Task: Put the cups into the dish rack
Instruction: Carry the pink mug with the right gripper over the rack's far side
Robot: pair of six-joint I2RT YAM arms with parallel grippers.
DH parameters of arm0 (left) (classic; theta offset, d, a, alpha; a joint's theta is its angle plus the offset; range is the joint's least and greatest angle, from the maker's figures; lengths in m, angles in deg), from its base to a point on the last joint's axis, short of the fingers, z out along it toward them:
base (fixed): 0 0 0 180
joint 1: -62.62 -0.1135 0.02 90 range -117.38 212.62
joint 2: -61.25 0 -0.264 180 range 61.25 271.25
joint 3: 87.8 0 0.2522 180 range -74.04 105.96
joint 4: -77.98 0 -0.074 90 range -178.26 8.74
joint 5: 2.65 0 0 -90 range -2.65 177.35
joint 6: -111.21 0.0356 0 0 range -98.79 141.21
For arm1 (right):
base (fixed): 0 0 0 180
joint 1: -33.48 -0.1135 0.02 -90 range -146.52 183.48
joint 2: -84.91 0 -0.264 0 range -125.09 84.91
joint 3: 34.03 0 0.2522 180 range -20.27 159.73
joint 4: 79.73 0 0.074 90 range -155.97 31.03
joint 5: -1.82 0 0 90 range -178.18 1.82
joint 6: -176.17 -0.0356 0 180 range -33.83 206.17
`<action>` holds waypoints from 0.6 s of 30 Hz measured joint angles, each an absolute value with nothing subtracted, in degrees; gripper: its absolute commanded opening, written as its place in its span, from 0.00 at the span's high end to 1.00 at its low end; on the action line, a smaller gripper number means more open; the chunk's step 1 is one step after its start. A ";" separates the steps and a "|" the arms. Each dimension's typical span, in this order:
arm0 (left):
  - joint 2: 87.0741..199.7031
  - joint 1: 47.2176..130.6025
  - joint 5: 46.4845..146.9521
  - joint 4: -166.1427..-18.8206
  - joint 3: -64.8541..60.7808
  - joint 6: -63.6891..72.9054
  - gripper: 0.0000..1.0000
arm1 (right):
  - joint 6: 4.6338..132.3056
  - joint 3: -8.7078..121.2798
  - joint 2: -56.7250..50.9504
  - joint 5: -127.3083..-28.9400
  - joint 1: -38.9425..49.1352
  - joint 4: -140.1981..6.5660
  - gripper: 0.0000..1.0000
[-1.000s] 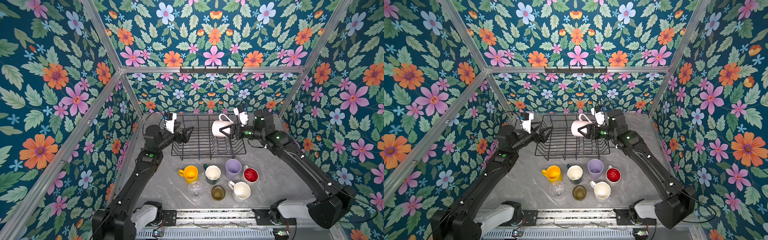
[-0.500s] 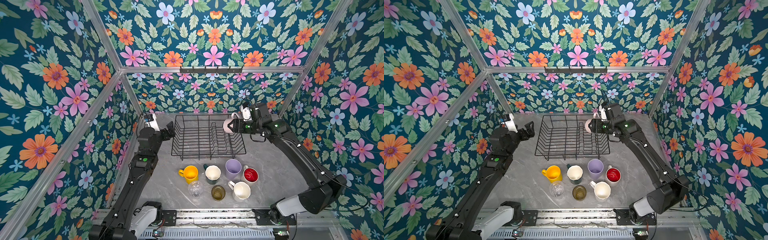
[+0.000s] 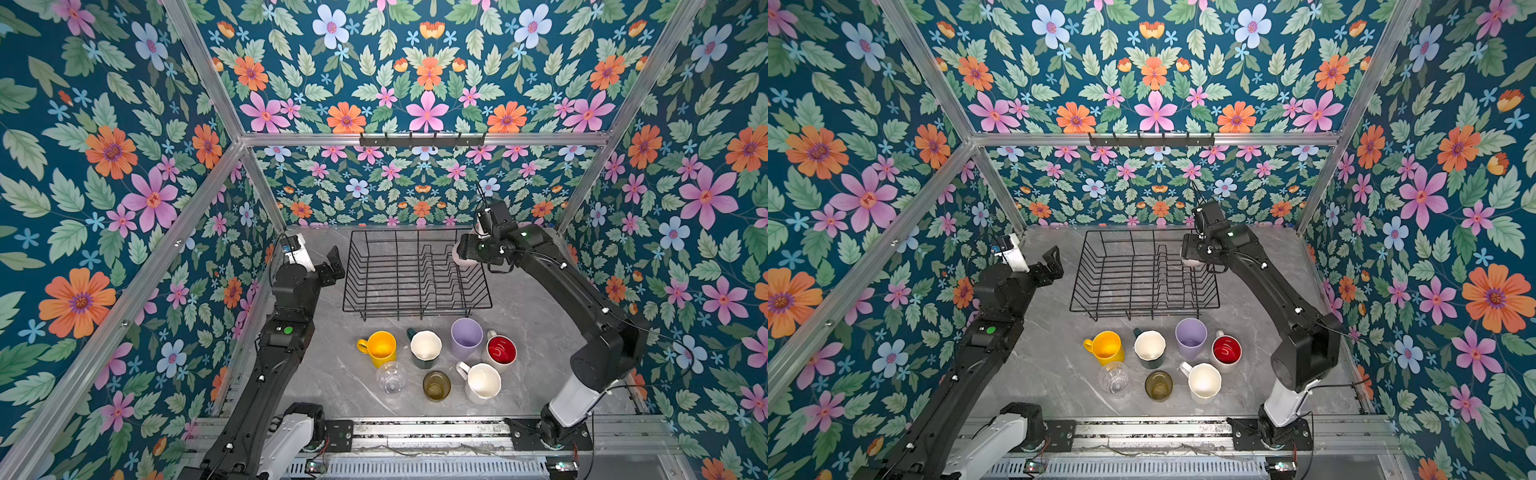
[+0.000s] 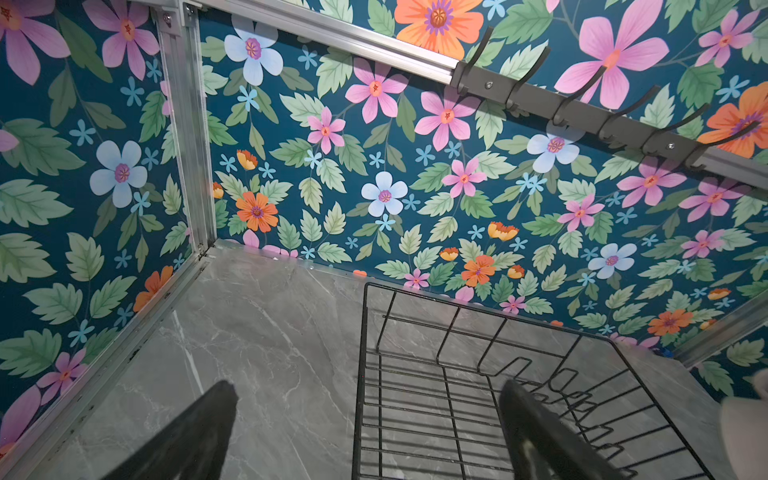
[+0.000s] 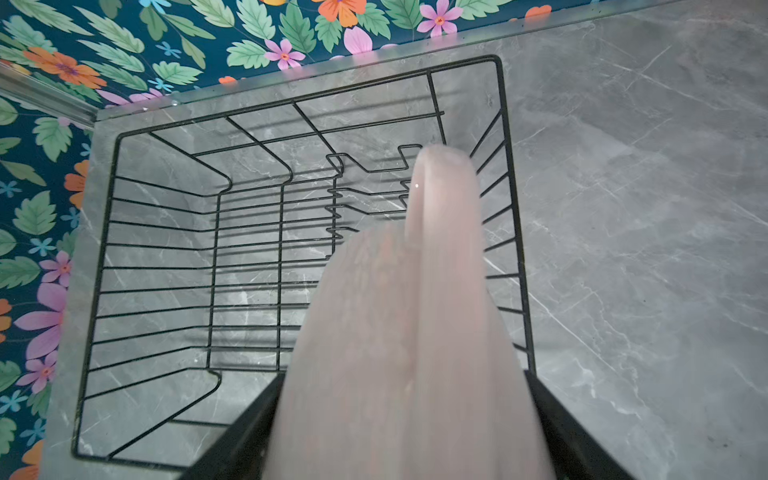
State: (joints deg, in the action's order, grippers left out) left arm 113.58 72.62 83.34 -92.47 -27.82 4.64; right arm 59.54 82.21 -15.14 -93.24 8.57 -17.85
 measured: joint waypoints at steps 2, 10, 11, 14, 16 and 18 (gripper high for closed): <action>112.84 72.58 83.88 -92.51 -28.04 4.68 0.00 | 59.43 85.01 -18.15 -94.29 8.55 -16.56 1.00; 111.27 72.58 84.25 -92.49 -28.28 5.07 0.01 | 59.41 95.56 -28.29 -97.37 8.53 -12.51 1.00; 111.16 72.58 84.32 -92.49 -28.30 5.10 0.01 | 59.49 97.14 -29.56 -97.50 8.55 -11.88 1.00; 111.03 72.58 84.34 -92.45 -28.37 5.25 0.01 | 59.60 101.66 -32.91 -98.00 8.53 -10.22 1.00; 110.94 72.58 84.52 -92.45 -28.37 5.36 0.00 | 59.62 104.00 -34.76 -98.37 8.53 -9.61 1.00; 110.94 72.58 84.56 -92.45 -28.37 5.73 0.01 | 59.67 105.90 -36.32 -98.88 8.53 -8.95 1.00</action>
State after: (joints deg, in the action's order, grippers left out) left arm 110.94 72.58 84.56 -92.45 -28.37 5.73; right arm 59.67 105.90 -36.32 -98.88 8.53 -8.95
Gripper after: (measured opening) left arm 0.995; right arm 0.759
